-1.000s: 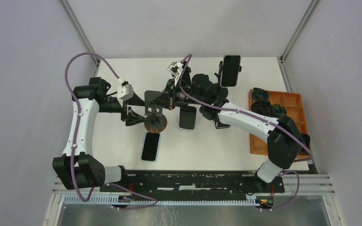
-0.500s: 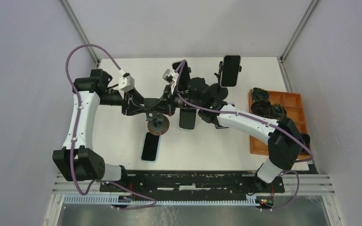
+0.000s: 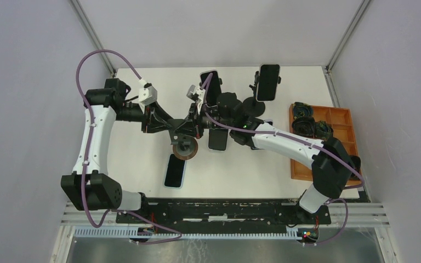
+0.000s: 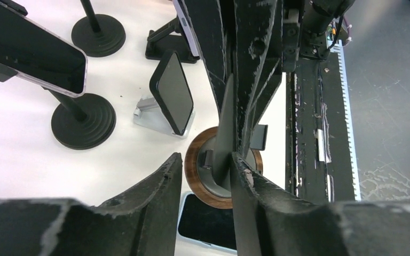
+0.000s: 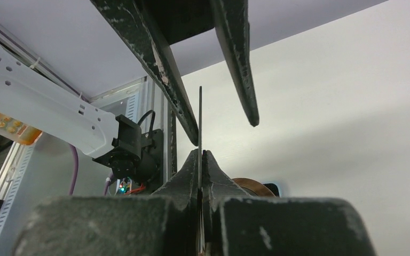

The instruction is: Remove the phone from the phone stand

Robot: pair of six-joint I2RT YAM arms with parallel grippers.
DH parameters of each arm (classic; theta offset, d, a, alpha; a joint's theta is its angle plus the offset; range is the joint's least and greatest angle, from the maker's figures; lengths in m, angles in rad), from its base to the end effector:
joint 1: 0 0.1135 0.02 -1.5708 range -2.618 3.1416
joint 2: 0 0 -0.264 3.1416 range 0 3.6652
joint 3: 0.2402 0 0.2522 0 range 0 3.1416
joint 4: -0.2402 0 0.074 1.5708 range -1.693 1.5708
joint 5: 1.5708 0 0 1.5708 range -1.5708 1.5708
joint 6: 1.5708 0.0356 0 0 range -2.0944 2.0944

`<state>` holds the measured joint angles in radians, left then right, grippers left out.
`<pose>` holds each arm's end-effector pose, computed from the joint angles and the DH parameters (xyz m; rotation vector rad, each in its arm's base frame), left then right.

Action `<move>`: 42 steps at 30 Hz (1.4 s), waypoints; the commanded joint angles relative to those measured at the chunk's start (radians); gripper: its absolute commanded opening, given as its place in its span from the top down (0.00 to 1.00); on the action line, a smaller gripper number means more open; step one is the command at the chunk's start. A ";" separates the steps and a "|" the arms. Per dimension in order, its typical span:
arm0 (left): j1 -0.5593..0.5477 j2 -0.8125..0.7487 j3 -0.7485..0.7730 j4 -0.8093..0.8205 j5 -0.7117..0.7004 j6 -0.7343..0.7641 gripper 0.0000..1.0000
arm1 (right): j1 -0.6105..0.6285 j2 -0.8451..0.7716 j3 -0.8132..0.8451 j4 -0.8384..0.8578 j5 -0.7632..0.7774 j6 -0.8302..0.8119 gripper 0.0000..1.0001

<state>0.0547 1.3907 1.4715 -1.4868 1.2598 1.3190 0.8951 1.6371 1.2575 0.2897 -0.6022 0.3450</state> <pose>0.2275 -0.0215 0.3691 1.2886 1.5541 -1.0304 0.2283 0.3170 0.3326 -0.9727 1.5810 1.3996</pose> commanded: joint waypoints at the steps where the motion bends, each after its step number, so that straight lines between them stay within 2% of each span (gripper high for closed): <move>1: -0.011 -0.008 0.048 0.022 0.040 -0.043 0.54 | 0.015 -0.034 -0.001 0.038 -0.031 -0.004 1.00; 4: -0.018 -0.014 0.045 0.021 0.041 -0.035 0.57 | 0.015 -0.033 -0.003 0.044 -0.036 -0.001 1.00; 6: -0.023 -0.012 0.036 0.021 0.041 -0.024 0.66 | 0.015 -0.030 -0.001 0.050 -0.036 0.000 1.00; 8: -0.026 -0.005 0.028 0.022 0.038 -0.011 0.80 | 0.015 -0.026 0.003 0.049 -0.035 0.002 1.00; 10: -0.027 0.007 0.027 0.021 0.032 0.008 0.96 | 0.016 -0.022 0.010 0.039 -0.029 0.000 0.87; 11: -0.027 0.015 0.031 0.022 0.024 0.018 0.98 | 0.016 -0.020 0.016 0.023 -0.022 -0.005 0.84; 12: -0.027 0.025 0.036 0.022 0.015 0.025 0.98 | 0.015 -0.019 0.023 0.008 -0.014 -0.013 0.79; 14: -0.027 0.054 0.052 0.022 -0.004 0.034 0.98 | 0.009 -0.019 0.030 -0.033 0.009 -0.029 0.54; 15: -0.027 0.063 0.063 0.021 -0.013 0.037 0.98 | 0.003 -0.024 0.030 -0.049 0.018 -0.033 0.45; 20: -0.024 0.173 0.123 0.022 -0.066 0.070 0.98 | -0.049 -0.088 -0.025 -0.074 0.073 -0.029 0.20; 21: -0.023 0.199 0.134 0.023 -0.078 0.079 0.98 | -0.059 -0.108 -0.040 -0.078 0.082 -0.028 0.17; 32: -0.010 0.516 0.326 0.022 -0.170 0.127 0.98 | -0.119 -0.333 -0.258 -0.139 0.227 -0.044 0.02; 42: 0.010 0.710 0.452 0.022 -0.209 0.211 0.94 | -0.144 -0.450 -0.406 -0.160 0.319 -0.014 0.02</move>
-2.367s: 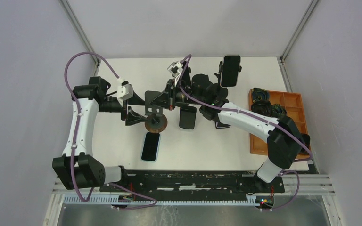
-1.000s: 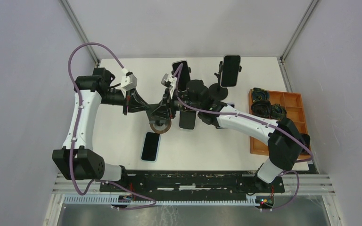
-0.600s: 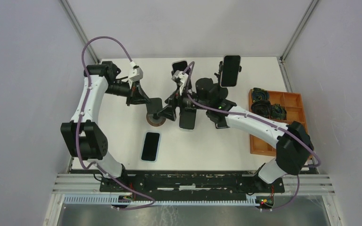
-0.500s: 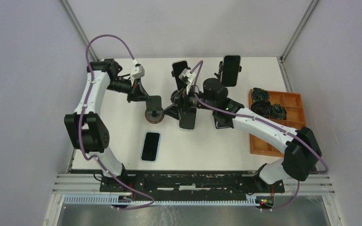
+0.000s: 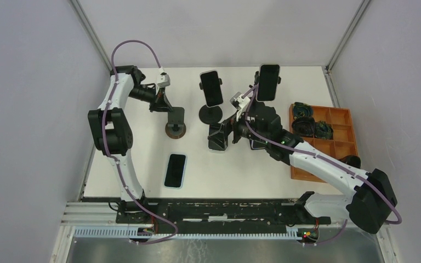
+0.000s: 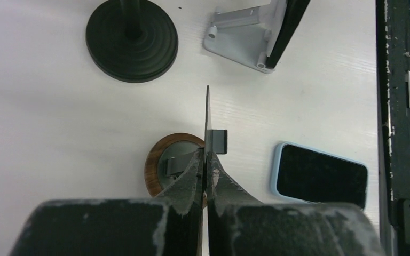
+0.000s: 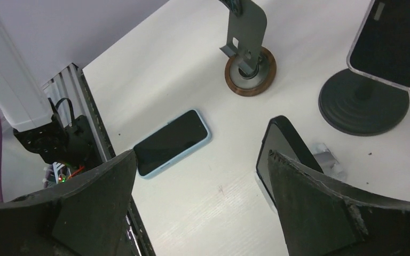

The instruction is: Remove the phone from the phone stand

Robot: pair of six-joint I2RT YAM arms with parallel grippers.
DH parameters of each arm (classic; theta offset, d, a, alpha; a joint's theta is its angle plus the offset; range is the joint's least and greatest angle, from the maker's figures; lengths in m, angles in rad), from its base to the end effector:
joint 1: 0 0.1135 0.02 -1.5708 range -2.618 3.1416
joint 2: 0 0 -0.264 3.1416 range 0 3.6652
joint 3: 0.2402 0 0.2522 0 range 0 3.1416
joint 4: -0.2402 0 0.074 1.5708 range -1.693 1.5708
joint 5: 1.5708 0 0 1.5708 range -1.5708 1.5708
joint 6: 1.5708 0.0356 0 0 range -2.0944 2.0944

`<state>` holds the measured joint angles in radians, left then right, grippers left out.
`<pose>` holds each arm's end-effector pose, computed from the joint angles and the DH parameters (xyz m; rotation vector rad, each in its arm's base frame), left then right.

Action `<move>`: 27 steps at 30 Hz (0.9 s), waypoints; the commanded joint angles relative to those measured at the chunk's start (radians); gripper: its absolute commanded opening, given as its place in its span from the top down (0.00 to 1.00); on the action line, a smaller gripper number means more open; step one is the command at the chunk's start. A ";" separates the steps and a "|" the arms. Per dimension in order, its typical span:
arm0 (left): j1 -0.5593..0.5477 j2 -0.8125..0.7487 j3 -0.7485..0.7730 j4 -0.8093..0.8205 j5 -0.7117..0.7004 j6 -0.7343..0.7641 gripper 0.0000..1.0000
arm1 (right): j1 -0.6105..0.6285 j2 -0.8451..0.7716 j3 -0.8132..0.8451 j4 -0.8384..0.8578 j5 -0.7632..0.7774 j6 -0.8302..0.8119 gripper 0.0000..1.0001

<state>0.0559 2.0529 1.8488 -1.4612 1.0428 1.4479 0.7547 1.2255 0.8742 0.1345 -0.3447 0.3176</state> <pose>0.3869 -0.0092 0.2650 1.4192 1.7956 -1.0338 0.2003 0.2049 0.3108 -0.6673 1.7861 1.0578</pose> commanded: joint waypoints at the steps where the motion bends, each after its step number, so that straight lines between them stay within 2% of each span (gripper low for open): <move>1: 0.010 0.060 0.083 -0.004 0.006 0.094 0.90 | -0.003 -0.040 -0.033 -0.009 0.073 0.016 0.02; 5: 0.015 0.100 0.111 -0.004 -0.005 0.109 0.66 | -0.003 -0.033 -0.071 -0.034 0.130 0.014 0.02; 9: 0.026 0.113 0.117 -0.004 -0.013 0.123 0.37 | -0.002 -0.010 -0.099 -0.048 0.189 0.023 0.02; 11: 0.032 0.111 0.119 -0.004 -0.009 0.128 0.27 | 0.002 0.009 -0.111 -0.042 0.210 0.028 0.02; 14: 0.048 0.093 0.126 -0.004 -0.004 0.132 0.02 | 0.015 0.040 -0.115 -0.038 0.257 0.026 0.02; 20: 0.064 -0.011 0.107 -0.004 -0.013 0.048 0.00 | 0.024 0.088 -0.143 0.007 0.316 0.044 0.02; 27: 0.063 -0.168 -0.013 -0.004 -0.040 -0.250 0.00 | 0.022 0.181 -0.141 0.090 0.376 0.058 0.02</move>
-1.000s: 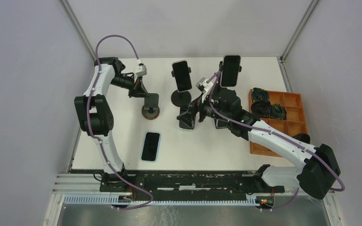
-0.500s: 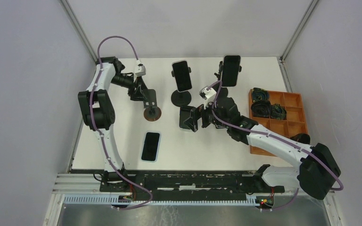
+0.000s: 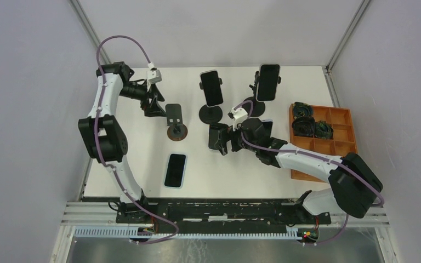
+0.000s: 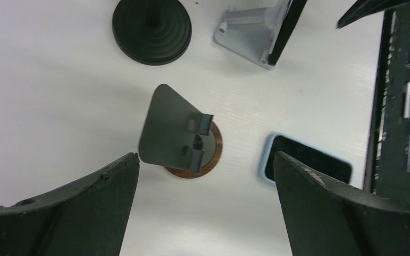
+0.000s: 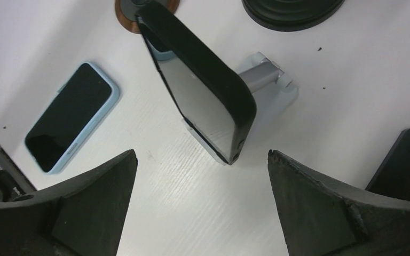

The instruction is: Remove the phone from the phone stand

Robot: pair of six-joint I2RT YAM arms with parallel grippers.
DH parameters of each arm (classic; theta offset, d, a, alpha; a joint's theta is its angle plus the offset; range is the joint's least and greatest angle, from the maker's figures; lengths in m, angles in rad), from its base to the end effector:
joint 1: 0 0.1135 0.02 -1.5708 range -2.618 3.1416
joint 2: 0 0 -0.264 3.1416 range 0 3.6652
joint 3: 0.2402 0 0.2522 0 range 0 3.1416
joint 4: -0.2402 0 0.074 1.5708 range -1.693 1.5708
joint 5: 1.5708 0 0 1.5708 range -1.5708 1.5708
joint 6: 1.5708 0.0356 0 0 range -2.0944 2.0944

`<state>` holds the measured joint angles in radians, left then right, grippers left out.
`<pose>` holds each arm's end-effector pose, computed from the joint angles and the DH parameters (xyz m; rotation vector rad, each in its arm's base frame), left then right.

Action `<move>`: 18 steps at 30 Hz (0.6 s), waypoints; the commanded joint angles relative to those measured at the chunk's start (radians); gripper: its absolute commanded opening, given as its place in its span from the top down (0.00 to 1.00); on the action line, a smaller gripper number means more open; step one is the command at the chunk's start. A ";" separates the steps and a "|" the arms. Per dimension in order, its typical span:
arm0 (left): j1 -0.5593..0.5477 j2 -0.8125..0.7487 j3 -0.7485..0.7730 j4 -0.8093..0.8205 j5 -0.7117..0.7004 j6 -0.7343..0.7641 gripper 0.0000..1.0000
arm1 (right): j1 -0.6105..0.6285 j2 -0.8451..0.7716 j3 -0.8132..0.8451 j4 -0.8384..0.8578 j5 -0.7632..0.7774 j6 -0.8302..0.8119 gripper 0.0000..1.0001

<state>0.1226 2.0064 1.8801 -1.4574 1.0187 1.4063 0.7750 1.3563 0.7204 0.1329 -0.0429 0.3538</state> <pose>0.3816 0.0165 0.2888 1.3582 1.8309 -0.9291 0.2079 0.2058 0.2214 -0.4777 2.1038 0.7212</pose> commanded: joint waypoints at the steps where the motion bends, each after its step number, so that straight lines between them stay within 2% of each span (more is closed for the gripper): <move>1: -0.004 -0.140 -0.063 -0.007 -0.027 -0.250 0.00 | 0.002 0.064 0.013 0.108 0.078 0.022 0.02; 5: -0.003 -0.232 -0.149 0.028 -0.091 -0.434 0.00 | -0.013 0.129 0.011 0.207 0.024 0.016 0.02; 7: -0.005 -0.307 -0.226 0.113 -0.140 -0.593 0.00 | -0.030 0.164 0.015 0.250 -0.031 0.015 0.02; 12: -0.010 -0.452 -0.349 0.324 -0.303 -0.870 0.00 | -0.051 0.243 0.038 0.326 -0.104 0.020 0.07; 15: -0.012 -0.512 -0.402 0.387 -0.354 -0.912 0.00 | -0.058 0.269 0.041 0.355 -0.108 0.015 0.08; 18: -0.013 -0.528 -0.417 0.369 -0.348 -0.904 0.00 | -0.063 0.291 0.042 0.377 -0.108 0.001 0.11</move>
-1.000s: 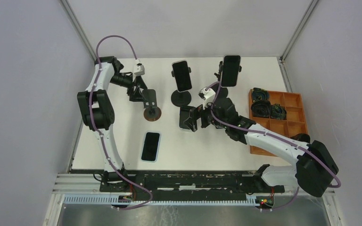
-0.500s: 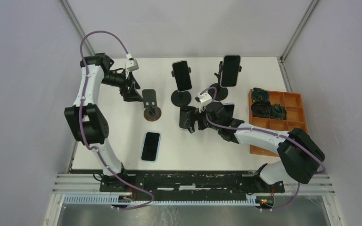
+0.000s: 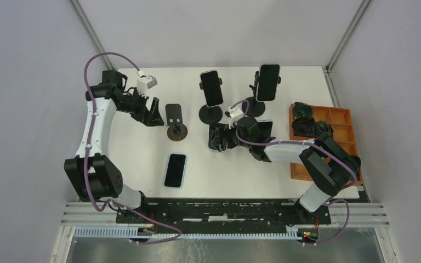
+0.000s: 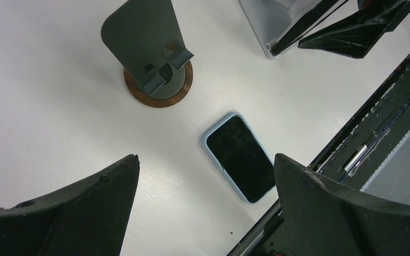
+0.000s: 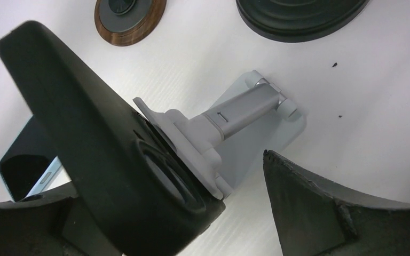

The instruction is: Remove the phone from the phone stand

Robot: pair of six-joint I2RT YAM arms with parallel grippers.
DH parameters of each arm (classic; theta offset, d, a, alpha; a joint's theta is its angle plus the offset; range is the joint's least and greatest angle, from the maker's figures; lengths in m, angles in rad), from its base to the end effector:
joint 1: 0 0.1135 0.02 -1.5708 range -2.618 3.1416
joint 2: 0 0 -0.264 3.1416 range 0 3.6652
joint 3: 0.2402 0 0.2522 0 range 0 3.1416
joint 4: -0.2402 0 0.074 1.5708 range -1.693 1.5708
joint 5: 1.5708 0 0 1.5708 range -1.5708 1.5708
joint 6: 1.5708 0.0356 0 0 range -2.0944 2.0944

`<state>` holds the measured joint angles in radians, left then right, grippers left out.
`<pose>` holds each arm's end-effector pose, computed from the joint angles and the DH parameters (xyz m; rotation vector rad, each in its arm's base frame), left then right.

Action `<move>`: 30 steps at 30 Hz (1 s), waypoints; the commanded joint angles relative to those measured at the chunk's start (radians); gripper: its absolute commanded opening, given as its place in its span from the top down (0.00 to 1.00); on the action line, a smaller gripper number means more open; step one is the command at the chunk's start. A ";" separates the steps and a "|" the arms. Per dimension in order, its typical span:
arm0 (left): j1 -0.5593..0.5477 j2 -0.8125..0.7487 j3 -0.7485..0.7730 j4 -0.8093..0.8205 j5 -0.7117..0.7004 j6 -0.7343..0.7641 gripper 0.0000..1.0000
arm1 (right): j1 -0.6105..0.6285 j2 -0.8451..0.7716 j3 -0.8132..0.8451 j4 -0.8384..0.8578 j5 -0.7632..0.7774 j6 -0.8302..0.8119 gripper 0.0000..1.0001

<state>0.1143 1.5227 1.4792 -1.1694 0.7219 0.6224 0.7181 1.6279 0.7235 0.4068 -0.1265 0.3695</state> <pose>0.2907 0.0097 0.3321 0.7833 2.3462 -0.7084 0.2453 0.2203 0.1694 -0.4550 2.1145 0.7823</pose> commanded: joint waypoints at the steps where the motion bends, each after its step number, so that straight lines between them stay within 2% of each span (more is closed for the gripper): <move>1: -0.004 -0.043 -0.018 0.068 -0.039 -0.115 0.00 | -0.006 0.026 0.042 0.109 -0.025 -0.023 0.12; 4: -0.009 -0.052 -0.046 0.045 0.020 -0.079 0.00 | -0.010 0.039 0.044 0.142 -0.023 -0.040 0.16; 7: -0.032 -0.101 -0.110 0.010 0.089 0.050 0.00 | -0.013 0.054 0.056 0.156 -0.035 -0.044 0.22; 12: -0.075 -0.156 -0.189 0.007 0.109 0.114 0.00 | -0.016 0.074 0.050 0.205 -0.065 -0.040 0.42; 14: -0.077 -0.164 -0.203 -0.010 0.150 0.149 0.00 | -0.014 0.081 0.049 0.214 -0.079 -0.033 0.53; 16: -0.078 -0.175 -0.223 -0.047 0.204 0.225 0.00 | -0.015 0.077 0.043 0.221 -0.089 -0.027 0.73; 18: -0.080 -0.187 -0.241 -0.088 0.252 0.317 0.00 | -0.014 0.061 0.033 0.223 -0.095 -0.024 0.88; 21: -0.095 -0.194 -0.255 -0.099 0.274 0.362 0.00 | -0.013 0.025 0.022 0.221 -0.117 -0.023 1.00; 30: -0.102 -0.169 -0.231 -0.130 0.274 0.457 0.00 | 0.003 -0.073 -0.001 0.271 -0.298 0.054 1.00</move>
<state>0.0135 1.3552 1.2236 -1.2743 0.9501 0.9791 0.7074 1.6394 0.7132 0.5442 -0.3042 0.3702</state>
